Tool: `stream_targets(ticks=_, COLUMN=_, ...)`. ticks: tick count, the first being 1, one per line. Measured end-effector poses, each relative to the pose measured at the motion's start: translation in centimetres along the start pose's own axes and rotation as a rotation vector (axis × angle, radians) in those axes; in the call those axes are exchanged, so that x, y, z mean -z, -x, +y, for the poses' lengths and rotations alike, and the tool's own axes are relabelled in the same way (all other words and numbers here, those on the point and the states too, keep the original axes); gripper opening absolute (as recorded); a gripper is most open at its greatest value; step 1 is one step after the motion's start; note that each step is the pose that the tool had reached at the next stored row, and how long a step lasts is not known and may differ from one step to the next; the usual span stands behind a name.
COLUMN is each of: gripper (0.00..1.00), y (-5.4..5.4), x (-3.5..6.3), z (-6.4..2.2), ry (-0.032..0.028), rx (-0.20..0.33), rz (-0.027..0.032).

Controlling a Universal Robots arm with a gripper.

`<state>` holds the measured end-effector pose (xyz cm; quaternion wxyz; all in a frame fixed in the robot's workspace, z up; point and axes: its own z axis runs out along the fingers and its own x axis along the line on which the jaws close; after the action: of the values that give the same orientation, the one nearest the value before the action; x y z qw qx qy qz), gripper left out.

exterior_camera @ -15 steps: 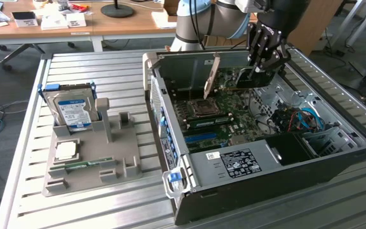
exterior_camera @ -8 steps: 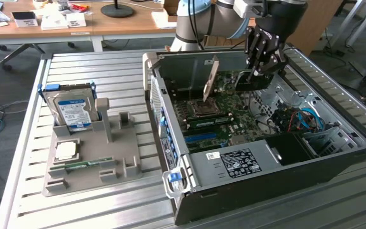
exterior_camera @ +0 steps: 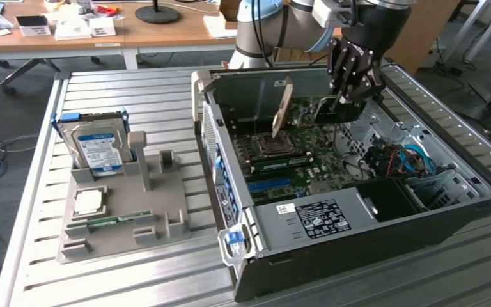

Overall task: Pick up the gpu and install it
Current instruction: 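Insert the gpu into the slot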

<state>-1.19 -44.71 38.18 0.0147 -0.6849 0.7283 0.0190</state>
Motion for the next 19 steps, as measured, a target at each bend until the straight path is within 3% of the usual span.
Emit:
stream_targets(ticks=9, gripper=0.27, y=0.0, x=-0.36, z=0.01, ry=-0.0001, rx=0.000, rz=0.0000)
stream_targets(ticks=19, gripper=0.27, y=-0.1, x=-1.93, z=0.17, ry=-0.0005, rx=0.000, rz=0.0001)
